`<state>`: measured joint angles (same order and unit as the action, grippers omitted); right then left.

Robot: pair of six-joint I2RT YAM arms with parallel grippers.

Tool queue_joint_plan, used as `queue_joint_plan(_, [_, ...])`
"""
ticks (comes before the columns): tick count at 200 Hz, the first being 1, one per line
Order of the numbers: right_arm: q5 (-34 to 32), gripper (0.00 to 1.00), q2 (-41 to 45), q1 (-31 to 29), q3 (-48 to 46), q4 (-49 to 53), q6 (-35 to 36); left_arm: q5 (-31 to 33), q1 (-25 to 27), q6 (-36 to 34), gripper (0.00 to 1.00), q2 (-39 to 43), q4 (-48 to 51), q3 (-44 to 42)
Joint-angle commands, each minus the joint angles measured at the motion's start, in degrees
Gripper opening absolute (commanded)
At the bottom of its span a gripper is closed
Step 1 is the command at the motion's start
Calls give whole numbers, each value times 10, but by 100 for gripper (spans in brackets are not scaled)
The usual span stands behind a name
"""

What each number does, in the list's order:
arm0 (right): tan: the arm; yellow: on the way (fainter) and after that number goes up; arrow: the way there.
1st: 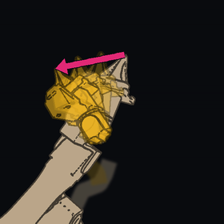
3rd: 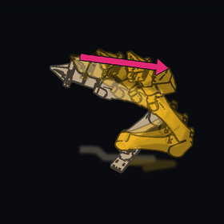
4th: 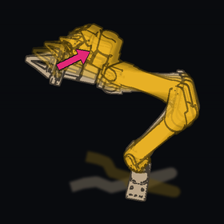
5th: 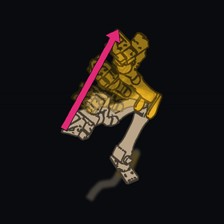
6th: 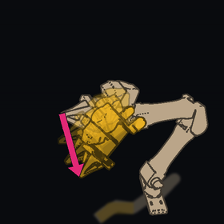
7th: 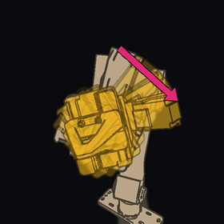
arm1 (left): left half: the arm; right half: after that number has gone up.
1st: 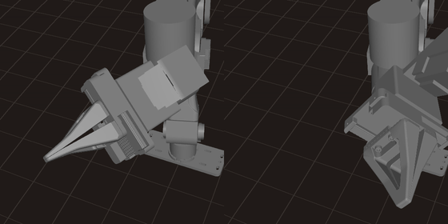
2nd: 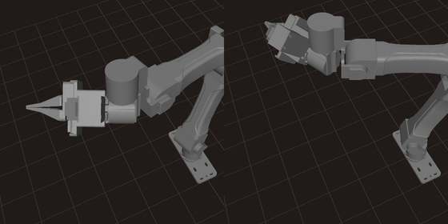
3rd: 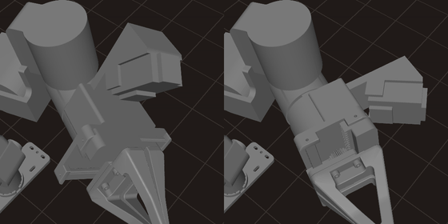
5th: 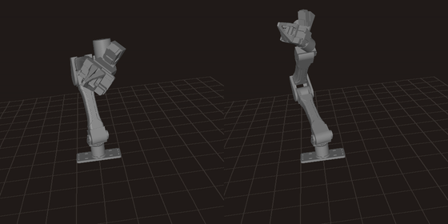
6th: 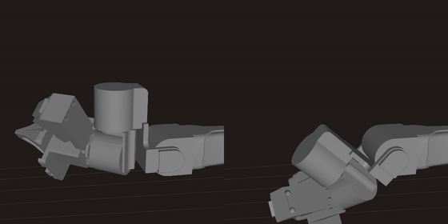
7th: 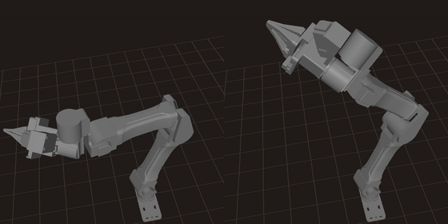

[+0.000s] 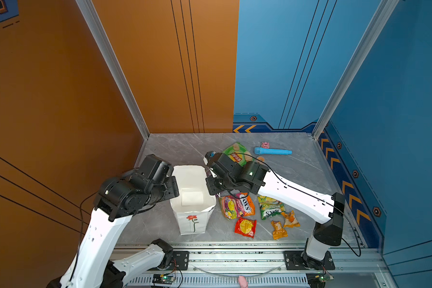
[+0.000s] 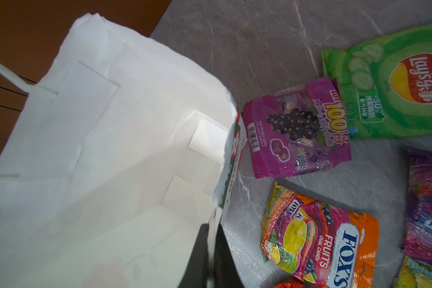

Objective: Place the snacks into the paper bag

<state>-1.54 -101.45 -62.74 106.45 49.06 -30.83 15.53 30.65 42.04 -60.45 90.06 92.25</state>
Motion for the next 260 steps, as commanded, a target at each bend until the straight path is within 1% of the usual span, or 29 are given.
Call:
queue_joint_plan(1, [14, 7, 10, -5, 6, 9, 15, 0, 9, 15, 76, -5, 30, -30])
queue_joint_plan(26, [18, 7, 7, -7, 7, 7, 20, 10, -1, 21, 73, -15, 22, -53])
queue_joint_plan(44, [20, 6, 8, -7, 7, 5, 22, -18, -8, 19, 65, -19, -11, -79])
queue_joint_plan(64, [13, 7, 7, -7, 7, 2, 24, -31, -21, 26, 47, -24, -35, -106])
queue_joint_plan(78, [12, 7, 4, -6, 9, 0, 26, -45, -33, 36, 39, -22, -58, -127])
queue_joint_plan(87, [17, 7, -3, -1, 15, 0, 27, -64, -48, 35, 34, -13, -82, -145])
queue_joint_plan(98, [25, 7, -13, 2, 26, 2, 29, -78, -68, 41, 22, 6, -109, -161])
queue_joint_plan(111, [28, 7, -25, 6, 39, 3, 31, -79, -95, 43, 10, 31, -133, -180])
queue_joint_plan(127, [36, 10, -41, 7, 62, 7, 33, -78, -130, 36, 0, 53, -145, -186])
queue_joint_plan(134, [42, 12, -49, 7, 76, 12, 34, -79, -144, 32, 0, 63, -149, -187])
queue_joint_plan(139, [44, 16, -56, 7, 86, 16, 35, -80, -156, 27, 0, 70, -154, -187])
queue_joint_plan(157, [52, 33, -71, 9, 120, 30, 41, -87, -209, 9, 0, 94, -173, -182])
queue_joint_plan(170, [48, 51, -66, 14, 128, 33, 48, -92, -247, -10, 0, 98, -175, -168])
queue_joint_plan(172, [47, 51, -66, 14, 128, 33, 48, -92, -252, -13, 0, 98, -175, -165])
queue_joint_plan(179, [42, 59, -57, 21, 125, 33, 52, -95, -270, -23, 0, 96, -175, -160])
queue_joint_plan(189, [33, 66, -43, 31, 117, 33, 58, -101, -293, -38, 0, 89, -175, -151])
queue_joint_plan(206, [14, 73, -9, 51, 90, 26, 72, -118, -325, -57, 0, 78, -175, -144])
queue_joint_plan(223, [-5, 79, 36, 86, 39, -1, 84, -121, -348, -74, 0, 65, -176, -139])
queue_joint_plan(242, [-38, 85, 76, 144, -11, -26, 77, -126, -366, -97, 0, 52, -180, -134])
queue_joint_plan(257, [-21, 86, 91, 205, -32, -44, 69, -149, -385, -115, 0, 46, -192, -137])
queue_joint_plan(260, [-16, 86, 93, 217, -49, -49, 68, -154, -389, -119, 0, 46, -195, -138])
